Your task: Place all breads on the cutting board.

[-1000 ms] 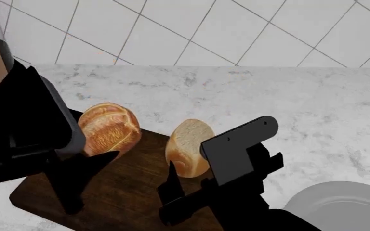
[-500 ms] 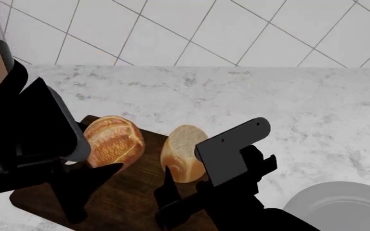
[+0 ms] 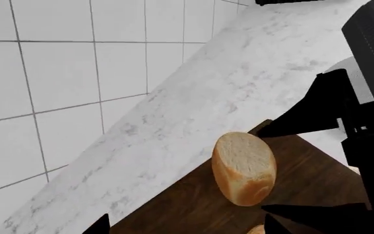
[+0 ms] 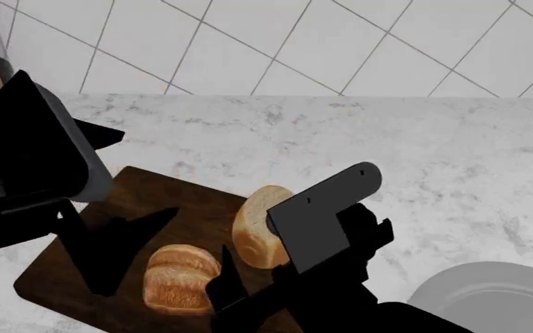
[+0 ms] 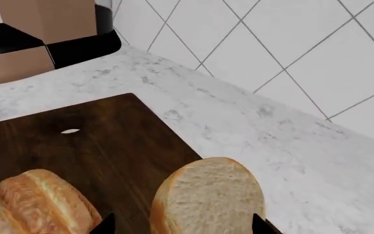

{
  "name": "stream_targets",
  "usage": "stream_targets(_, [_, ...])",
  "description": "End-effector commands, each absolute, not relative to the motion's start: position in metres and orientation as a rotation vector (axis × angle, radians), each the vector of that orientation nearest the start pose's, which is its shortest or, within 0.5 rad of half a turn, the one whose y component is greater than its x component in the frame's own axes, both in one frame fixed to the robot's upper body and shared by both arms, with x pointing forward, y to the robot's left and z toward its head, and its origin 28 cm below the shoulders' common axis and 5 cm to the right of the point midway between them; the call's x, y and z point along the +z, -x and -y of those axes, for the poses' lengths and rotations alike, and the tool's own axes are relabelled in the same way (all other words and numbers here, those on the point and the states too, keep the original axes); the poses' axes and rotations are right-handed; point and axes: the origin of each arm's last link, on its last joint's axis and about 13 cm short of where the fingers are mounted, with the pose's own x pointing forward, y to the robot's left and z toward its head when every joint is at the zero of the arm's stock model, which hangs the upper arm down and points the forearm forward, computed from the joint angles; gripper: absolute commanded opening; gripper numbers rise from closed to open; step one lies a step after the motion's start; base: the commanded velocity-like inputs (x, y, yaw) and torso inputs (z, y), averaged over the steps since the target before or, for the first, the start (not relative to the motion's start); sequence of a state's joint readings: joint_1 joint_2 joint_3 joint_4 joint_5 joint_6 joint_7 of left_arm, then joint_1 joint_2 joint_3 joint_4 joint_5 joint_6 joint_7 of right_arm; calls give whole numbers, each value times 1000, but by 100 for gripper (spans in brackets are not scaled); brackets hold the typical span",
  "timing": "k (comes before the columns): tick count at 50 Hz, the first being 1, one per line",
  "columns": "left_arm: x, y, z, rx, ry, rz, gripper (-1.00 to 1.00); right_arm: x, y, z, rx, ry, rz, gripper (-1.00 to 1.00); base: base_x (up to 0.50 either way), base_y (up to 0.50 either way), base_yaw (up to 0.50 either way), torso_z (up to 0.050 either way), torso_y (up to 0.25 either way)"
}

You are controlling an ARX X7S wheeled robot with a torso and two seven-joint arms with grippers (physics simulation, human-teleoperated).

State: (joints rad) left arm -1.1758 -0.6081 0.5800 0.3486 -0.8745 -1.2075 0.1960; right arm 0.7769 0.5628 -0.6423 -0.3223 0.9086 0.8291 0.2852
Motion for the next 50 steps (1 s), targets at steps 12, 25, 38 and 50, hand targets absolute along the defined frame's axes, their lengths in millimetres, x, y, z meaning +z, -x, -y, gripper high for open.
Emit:
stream_targets(12, [291,-280,-235,-738,-449,-138,100,217,-239,93,473,287,-31,100,0,0,0,0,0])
stream_targets(25, [321,-258,-247,-674,-440,-4,100,251,-216,100,400,321,118,100,0,0,0,0,0])
stream_targets(38, [335,-237,-259,-604,-422,97,100,275,-194,113,289,337,225,100,0,0,0,0,0])
stream_targets(50, [333,-216,-266,-559,-379,150,100,282,-189,121,244,339,258,100,0,0,0,0,0])
